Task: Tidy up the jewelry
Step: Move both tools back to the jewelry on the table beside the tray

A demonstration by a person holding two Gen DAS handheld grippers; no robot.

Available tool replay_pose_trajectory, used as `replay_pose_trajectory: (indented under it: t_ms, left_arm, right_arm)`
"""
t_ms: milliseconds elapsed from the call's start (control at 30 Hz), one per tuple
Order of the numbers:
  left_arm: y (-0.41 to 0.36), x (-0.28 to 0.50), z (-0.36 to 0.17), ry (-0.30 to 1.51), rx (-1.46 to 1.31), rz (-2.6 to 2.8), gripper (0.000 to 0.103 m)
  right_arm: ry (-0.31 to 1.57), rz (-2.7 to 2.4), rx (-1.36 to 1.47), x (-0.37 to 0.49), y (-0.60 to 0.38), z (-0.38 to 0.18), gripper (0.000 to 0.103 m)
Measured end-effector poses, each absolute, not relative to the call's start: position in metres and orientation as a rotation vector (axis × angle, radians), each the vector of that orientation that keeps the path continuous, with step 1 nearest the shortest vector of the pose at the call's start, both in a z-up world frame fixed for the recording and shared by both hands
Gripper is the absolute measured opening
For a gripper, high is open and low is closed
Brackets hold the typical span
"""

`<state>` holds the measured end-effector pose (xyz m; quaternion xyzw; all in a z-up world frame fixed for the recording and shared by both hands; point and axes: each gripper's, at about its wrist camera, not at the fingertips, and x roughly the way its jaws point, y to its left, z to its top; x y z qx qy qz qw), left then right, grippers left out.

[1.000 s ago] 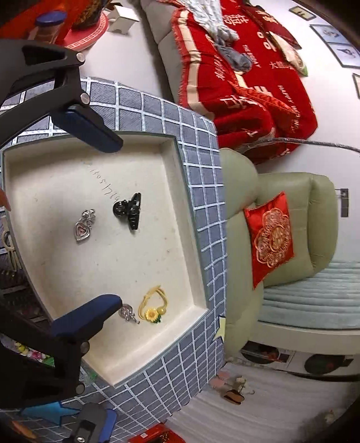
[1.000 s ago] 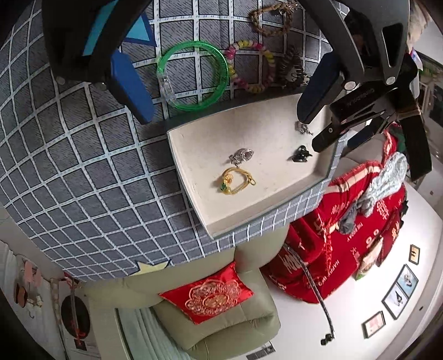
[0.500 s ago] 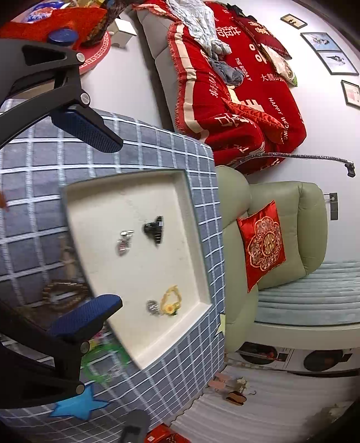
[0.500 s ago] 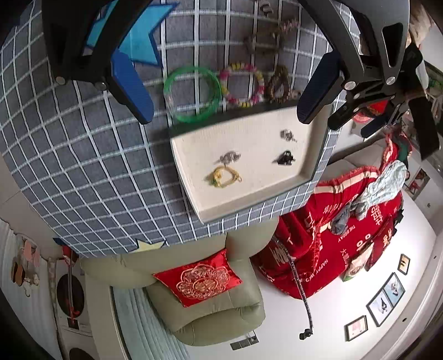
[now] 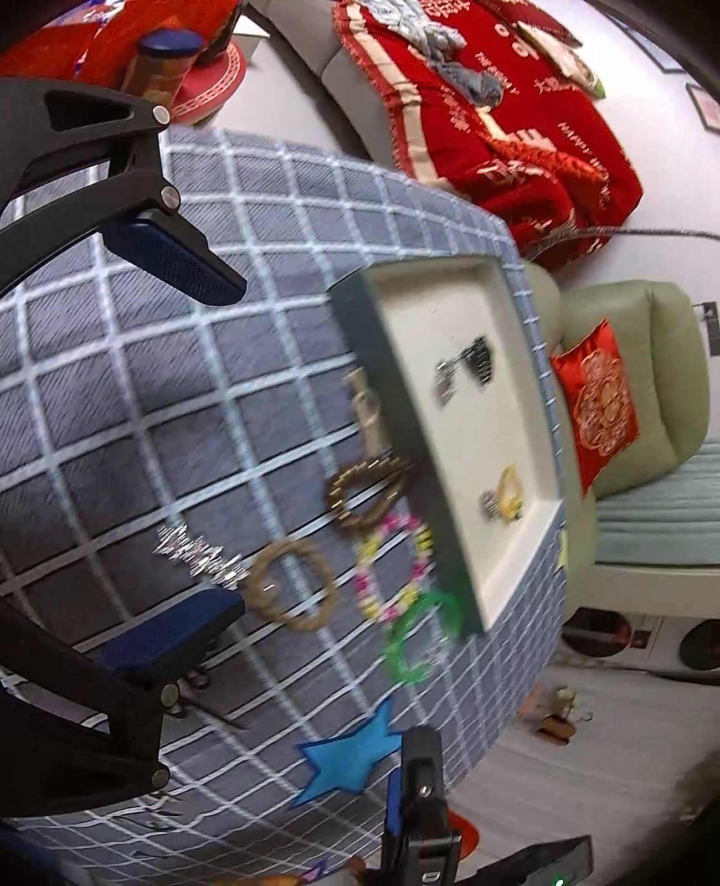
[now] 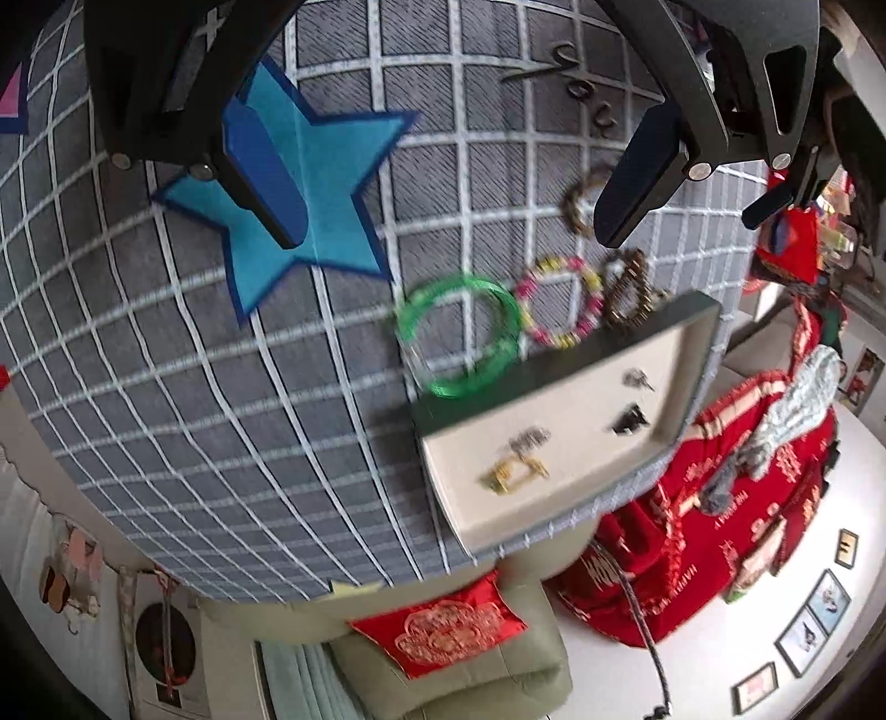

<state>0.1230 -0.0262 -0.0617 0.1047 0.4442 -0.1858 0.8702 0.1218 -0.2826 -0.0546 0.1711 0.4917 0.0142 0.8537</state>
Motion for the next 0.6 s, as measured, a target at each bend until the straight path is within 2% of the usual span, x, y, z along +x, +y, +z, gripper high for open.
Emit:
replay_pose_trajectory:
  t_ms: [400, 467, 533, 600]
  left_arm:
    - [-0.039, 0.113, -0.078, 0.972, 0.241, -0.438, 0.103]
    - [-0.038, 0.114, -0.081, 0.99, 0.233, -0.443, 0.102]
    - [-0.037, 0.115, -0.083, 0.995, 0.22, -0.445, 0.102]
    - [-0.037, 0.115, -0.084, 0.998, 0.209, -0.455, 0.094]
  right_arm:
    - [1.094, 0.117, 0.268, 0.125, -0.238, -0.072, 0.101]
    - [1.098, 0.131, 0.247, 0.128, -0.229, -0.072, 0.093]
    - [1.108, 0.152, 0.23, 0.132, -0.219, -0.074, 0.09]
    - [1.116, 0.175, 0.21, 0.135, -0.209, -0.075, 0.083]
